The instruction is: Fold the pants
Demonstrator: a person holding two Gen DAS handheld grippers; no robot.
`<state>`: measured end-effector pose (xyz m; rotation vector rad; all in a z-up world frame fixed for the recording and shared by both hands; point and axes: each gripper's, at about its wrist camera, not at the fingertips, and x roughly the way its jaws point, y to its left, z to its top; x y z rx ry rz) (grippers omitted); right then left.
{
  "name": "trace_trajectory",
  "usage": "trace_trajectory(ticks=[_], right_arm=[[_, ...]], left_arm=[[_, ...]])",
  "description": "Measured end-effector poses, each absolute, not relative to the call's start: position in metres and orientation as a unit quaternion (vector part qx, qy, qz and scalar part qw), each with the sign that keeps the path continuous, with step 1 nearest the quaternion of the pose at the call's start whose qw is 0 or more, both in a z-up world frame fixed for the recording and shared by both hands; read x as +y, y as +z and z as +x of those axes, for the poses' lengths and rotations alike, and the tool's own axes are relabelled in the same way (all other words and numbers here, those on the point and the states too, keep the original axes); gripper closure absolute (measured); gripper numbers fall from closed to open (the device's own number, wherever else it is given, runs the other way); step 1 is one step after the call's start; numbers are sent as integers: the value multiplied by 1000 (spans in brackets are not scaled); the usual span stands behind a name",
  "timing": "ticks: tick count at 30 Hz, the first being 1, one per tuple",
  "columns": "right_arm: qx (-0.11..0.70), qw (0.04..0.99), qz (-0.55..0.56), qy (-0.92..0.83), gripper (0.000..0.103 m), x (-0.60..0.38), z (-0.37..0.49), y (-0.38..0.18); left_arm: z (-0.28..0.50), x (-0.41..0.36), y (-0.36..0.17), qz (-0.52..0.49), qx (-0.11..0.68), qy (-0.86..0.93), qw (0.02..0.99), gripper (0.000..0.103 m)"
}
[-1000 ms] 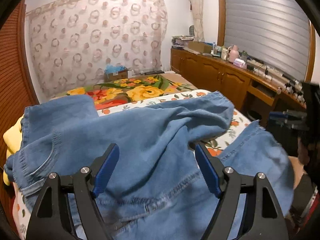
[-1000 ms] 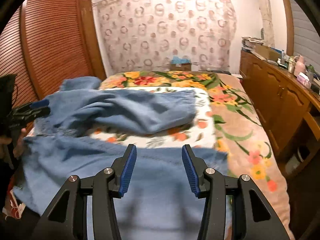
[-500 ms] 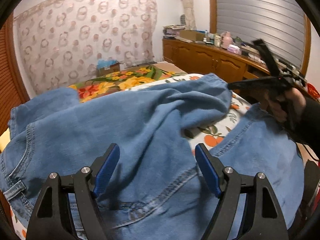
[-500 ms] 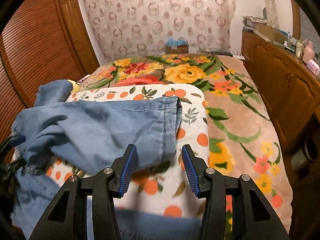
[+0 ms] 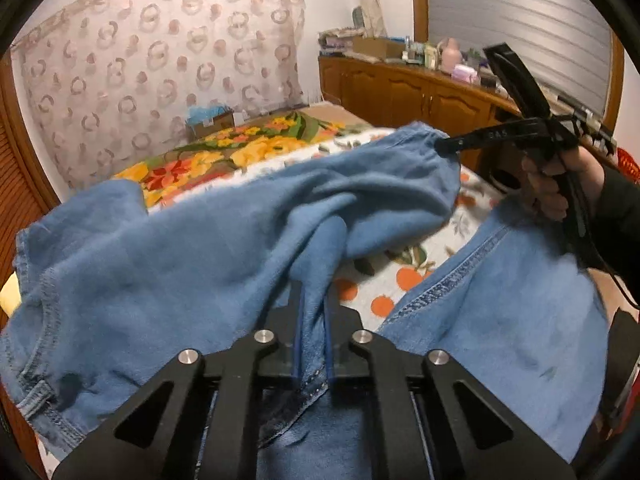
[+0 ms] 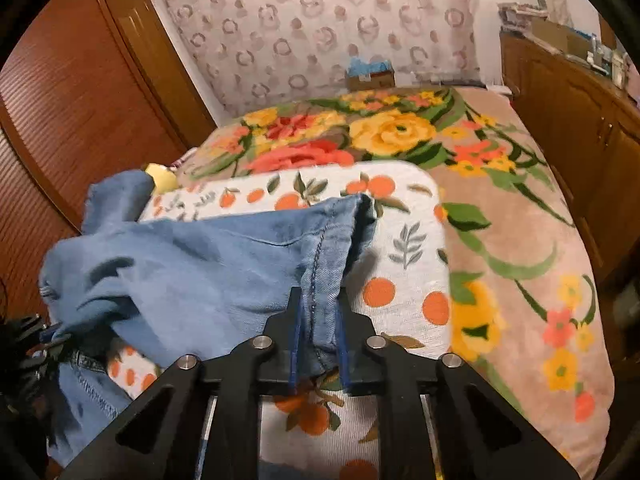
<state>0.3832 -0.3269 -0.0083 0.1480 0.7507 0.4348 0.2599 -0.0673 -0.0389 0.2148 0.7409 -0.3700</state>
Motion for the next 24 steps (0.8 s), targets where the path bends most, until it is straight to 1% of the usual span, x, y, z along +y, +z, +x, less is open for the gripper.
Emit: trace_trajectory(ticks=[1, 3, 9, 12, 15, 17, 18, 19, 20, 21, 22, 23, 24], right_arm=[[352, 910, 74, 208, 95, -332, 378, -1], [327, 922, 71, 197, 95, -342, 365, 16], [238, 956, 68, 157, 96, -388, 322, 102], [209, 967, 54, 135, 96, -403, 314, 140], [214, 968, 40, 124, 96, -402, 328, 155], [234, 966, 12, 108, 96, -392, 346, 147], [248, 964, 5, 101, 96, -386, 355, 140], [266, 959, 5, 97, 95, -382, 364, 130], [279, 955, 7, 100, 89, -381, 372, 119], [289, 952, 6, 99, 85, -380, 377, 109], [298, 950, 4, 94, 78, -381, 380, 98], [304, 948, 3, 90, 74, -381, 382, 89], [309, 947, 3, 90, 73, -382, 383, 80]], left_arm=[[256, -66, -31, 105, 351, -179, 913, 95], [248, -66, -17, 106, 338, -182, 917, 96], [223, -63, 28, 95, 291, -203, 930, 96], [224, -63, 33, 85, 290, -215, 929, 96], [228, -65, 24, 74, 307, -229, 921, 95], [232, -67, 17, 68, 320, -239, 914, 82], [232, -67, 15, 68, 322, -240, 913, 78], [233, -66, 12, 68, 323, -239, 913, 69], [234, -64, 11, 66, 322, -237, 914, 62], [235, -60, 11, 60, 320, -235, 916, 58], [239, -56, 11, 51, 319, -232, 917, 52], [242, -52, 10, 47, 320, -229, 918, 52], [246, -49, 10, 47, 319, -221, 920, 52]])
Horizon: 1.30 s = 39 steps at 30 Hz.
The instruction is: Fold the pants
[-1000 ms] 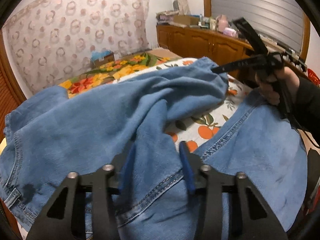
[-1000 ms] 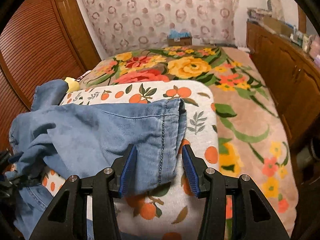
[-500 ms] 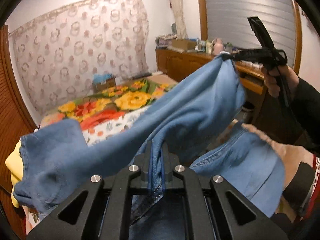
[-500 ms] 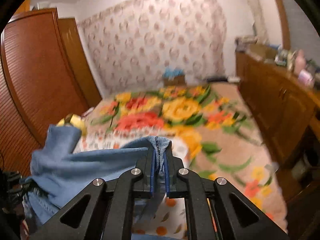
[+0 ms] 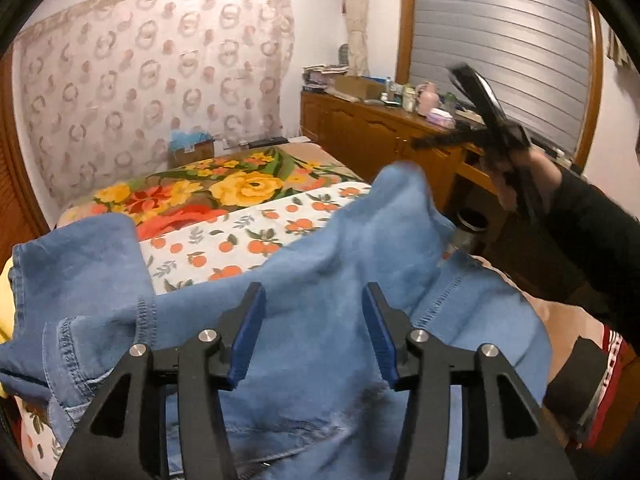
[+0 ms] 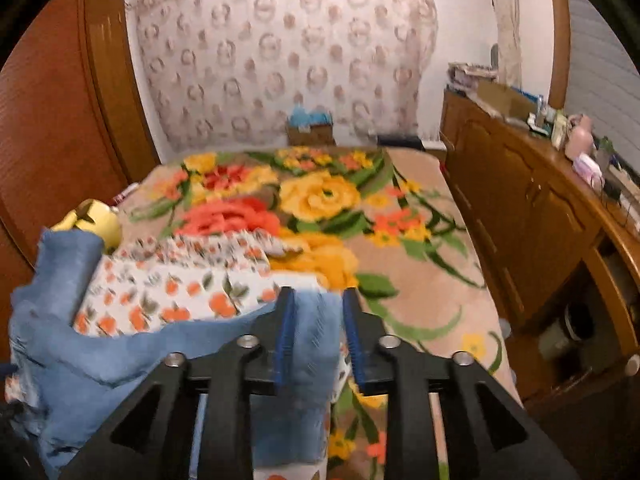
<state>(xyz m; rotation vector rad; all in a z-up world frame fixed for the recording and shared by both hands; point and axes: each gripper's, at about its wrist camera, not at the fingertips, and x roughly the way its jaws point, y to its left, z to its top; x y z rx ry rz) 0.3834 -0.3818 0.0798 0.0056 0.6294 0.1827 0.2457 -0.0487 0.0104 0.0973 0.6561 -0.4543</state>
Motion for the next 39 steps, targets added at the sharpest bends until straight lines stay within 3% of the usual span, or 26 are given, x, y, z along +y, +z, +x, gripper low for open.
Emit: trace_trajectory(ticks=[11, 12, 14, 17, 36, 39], right_arm=[[339, 934, 44, 109, 56, -413, 349, 17], [342, 932, 50, 111, 56, -420, 342, 14], [347, 929, 66, 111, 55, -429, 333, 8], [351, 925, 90, 118, 54, -437, 316, 1], [376, 908, 120, 139, 53, -438, 321, -7], [377, 907, 120, 140, 53, -437, 324, -5]], left_arm=[[278, 11, -2, 45, 325, -149, 933, 50], [278, 18, -4, 40, 324, -143, 934, 48], [279, 31, -7, 28, 326, -131, 936, 35], [277, 49, -10, 12, 322, -116, 939, 27], [278, 133, -25, -16, 346, -60, 936, 27], [292, 134, -31, -28, 373, -59, 926, 36]])
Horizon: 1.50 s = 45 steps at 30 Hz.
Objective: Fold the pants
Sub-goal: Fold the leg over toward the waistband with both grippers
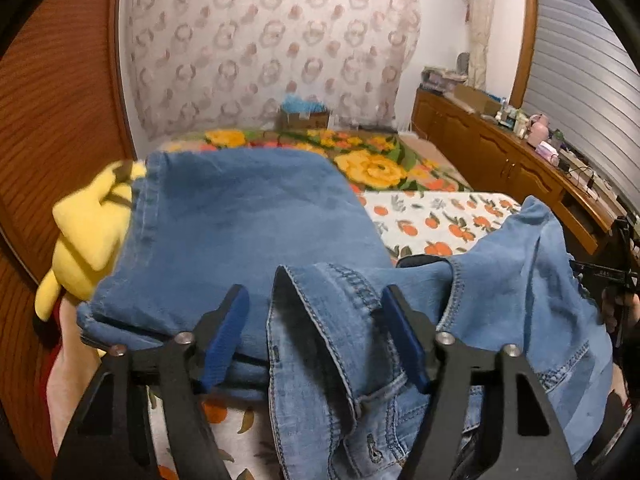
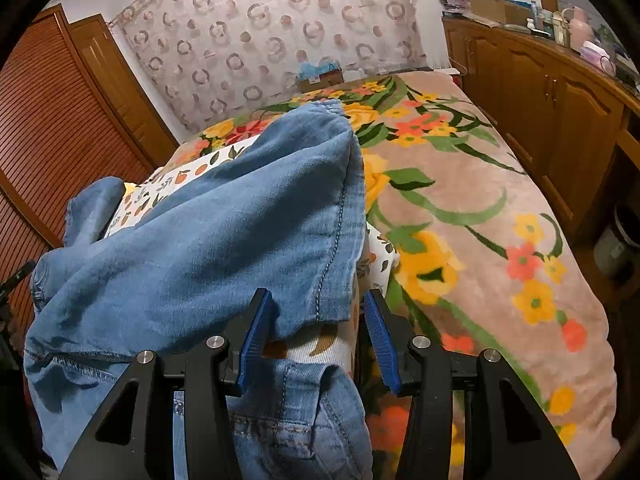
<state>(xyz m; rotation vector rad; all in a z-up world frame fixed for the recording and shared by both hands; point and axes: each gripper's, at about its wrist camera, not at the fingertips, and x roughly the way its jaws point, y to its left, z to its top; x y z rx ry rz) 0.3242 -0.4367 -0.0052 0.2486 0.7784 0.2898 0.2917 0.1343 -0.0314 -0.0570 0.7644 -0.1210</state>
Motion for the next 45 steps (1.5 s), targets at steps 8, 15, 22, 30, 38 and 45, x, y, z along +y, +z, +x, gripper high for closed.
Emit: trace_trajectory(ticks=[8, 15, 22, 30, 38, 45], right_arm=[[384, 904, 117, 149, 58, -422, 327, -8], [358, 919, 95, 137, 83, -422, 319, 2], [309, 938, 84, 133, 85, -420, 318, 30], [231, 962, 61, 135, 86, -403, 337, 103], [212, 969, 48, 116, 86, -403, 317, 103], [358, 929, 54, 82, 86, -414, 307, -26]], left_arm=[[303, 128, -38, -46, 406, -78, 910, 75], [293, 113, -15, -1, 371, -68, 926, 101], [316, 119, 39, 4, 318, -30, 948, 101], [347, 119, 103, 40, 265, 17, 963, 101], [363, 140, 77, 35, 299, 22, 953, 101], [341, 153, -22, 21, 382, 12, 924, 100]])
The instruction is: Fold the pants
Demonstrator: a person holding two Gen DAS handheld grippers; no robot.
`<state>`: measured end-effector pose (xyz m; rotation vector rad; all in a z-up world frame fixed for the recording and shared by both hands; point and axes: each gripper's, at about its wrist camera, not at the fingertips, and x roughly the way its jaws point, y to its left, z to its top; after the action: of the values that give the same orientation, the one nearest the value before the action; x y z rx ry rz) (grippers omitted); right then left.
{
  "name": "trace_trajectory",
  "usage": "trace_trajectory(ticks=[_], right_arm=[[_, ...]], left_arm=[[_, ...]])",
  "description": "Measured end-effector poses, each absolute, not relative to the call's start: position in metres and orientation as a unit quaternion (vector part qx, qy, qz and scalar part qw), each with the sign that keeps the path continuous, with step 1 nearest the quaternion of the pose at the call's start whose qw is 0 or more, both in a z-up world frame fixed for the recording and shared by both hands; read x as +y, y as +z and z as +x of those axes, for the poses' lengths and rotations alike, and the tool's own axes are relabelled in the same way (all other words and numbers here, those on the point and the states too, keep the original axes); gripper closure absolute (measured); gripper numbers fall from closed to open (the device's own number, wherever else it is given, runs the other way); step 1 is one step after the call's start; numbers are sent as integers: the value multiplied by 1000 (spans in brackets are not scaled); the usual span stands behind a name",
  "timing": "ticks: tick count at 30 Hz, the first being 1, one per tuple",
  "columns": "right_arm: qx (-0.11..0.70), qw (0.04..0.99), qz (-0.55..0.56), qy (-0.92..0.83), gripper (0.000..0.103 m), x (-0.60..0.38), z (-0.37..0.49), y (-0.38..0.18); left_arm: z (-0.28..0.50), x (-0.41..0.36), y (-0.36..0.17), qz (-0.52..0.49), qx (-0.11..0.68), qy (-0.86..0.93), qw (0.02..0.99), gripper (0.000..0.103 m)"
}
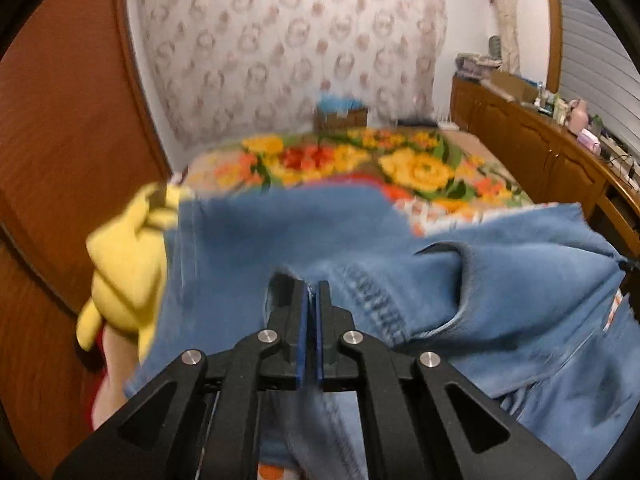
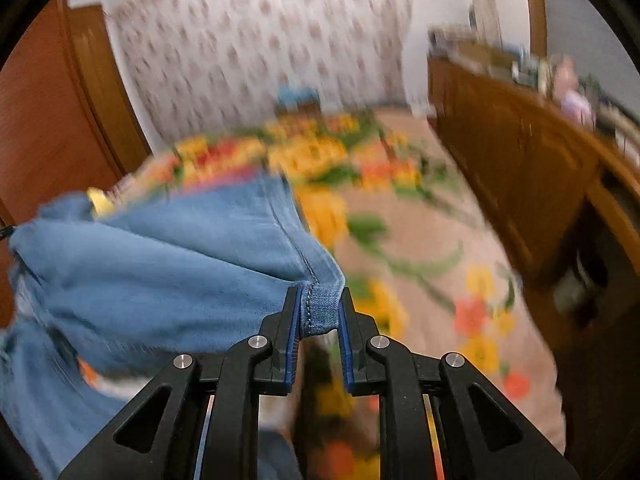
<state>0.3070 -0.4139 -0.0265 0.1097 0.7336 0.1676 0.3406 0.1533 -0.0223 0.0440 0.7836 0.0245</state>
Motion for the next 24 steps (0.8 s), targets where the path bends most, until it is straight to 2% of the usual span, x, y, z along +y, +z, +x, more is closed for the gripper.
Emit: trace_trajectory(ticks=[3, 6, 8, 10, 16, 24], right_arm=[[385, 917, 54, 87, 85, -406, 302, -50], [373, 923, 50, 80, 76, -396, 296, -43], [359, 928, 48, 85, 68, -388, 291, -34], [343, 935, 39, 84, 66, -383, 287, -25], [314, 944, 41, 96, 63, -372, 260, -17], [311, 936, 22, 164, 59, -350, 222, -36]], left_arm=[[330, 155, -32, 4, 386, 0, 922, 94], [314, 154, -28, -2, 369, -6, 929, 82], [304, 155, -23, -13, 358, -17, 933, 61], [292, 153, -18, -26, 346, -33, 937, 52], [254, 133, -15, -13, 337, -55, 940, 51], [207, 111, -46, -7, 380, -79, 921, 51]])
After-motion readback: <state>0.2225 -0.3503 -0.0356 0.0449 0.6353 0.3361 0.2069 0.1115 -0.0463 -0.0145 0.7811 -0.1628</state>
